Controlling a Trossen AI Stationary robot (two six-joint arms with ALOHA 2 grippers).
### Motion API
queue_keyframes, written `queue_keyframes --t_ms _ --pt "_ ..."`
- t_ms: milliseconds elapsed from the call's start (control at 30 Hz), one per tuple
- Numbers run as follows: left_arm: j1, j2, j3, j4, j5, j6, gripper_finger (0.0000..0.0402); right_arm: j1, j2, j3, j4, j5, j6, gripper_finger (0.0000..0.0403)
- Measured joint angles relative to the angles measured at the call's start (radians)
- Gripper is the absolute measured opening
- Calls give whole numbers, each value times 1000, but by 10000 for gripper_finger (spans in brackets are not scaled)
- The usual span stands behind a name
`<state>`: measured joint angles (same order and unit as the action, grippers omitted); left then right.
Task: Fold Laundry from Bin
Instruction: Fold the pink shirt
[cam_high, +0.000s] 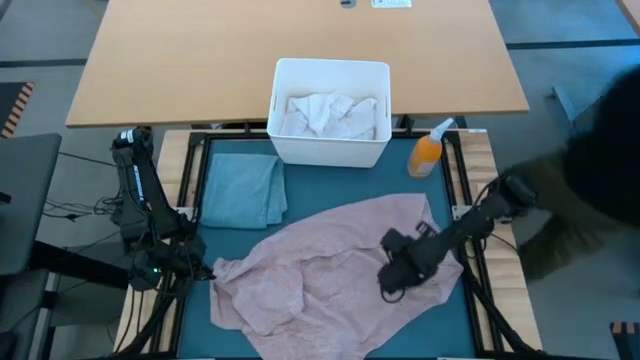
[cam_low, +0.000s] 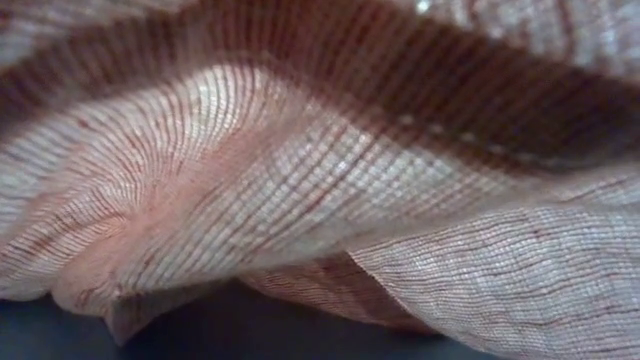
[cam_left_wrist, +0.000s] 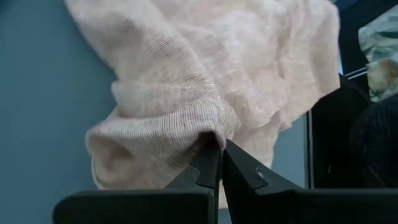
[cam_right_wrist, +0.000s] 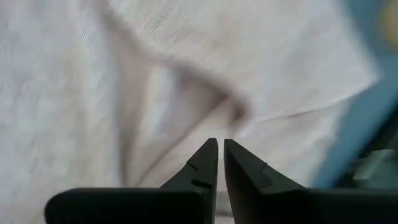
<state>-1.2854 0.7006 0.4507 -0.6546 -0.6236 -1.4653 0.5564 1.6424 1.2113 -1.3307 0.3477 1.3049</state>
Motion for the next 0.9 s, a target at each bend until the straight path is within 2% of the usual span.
queue_keyframes --t_ms 133,233,333,433,600,767,900 --pt "0 0 0 -17 18 -80 0 -101 0 85 -135 97 -114 53" --pt "8 0 0 -64 3 -140 0 -194 0 103 -98 158 -276 63" --pt "25 0 0 -148 1 -208 0 -296 0 83 13 181 -457 77" --pt "40 0 0 -200 11 -233 10 -383 0 40 155 174 -633 92" --pt "61 -1 26 -219 48 -172 50 -494 0 -44 360 123 -861 117" --pt "83 -2 109 -266 62 -115 103 -619 -1 -140 487 14 -992 143" --pt "106 -1 189 -326 91 -89 142 -692 -1 -204 566 -36 -1033 164"
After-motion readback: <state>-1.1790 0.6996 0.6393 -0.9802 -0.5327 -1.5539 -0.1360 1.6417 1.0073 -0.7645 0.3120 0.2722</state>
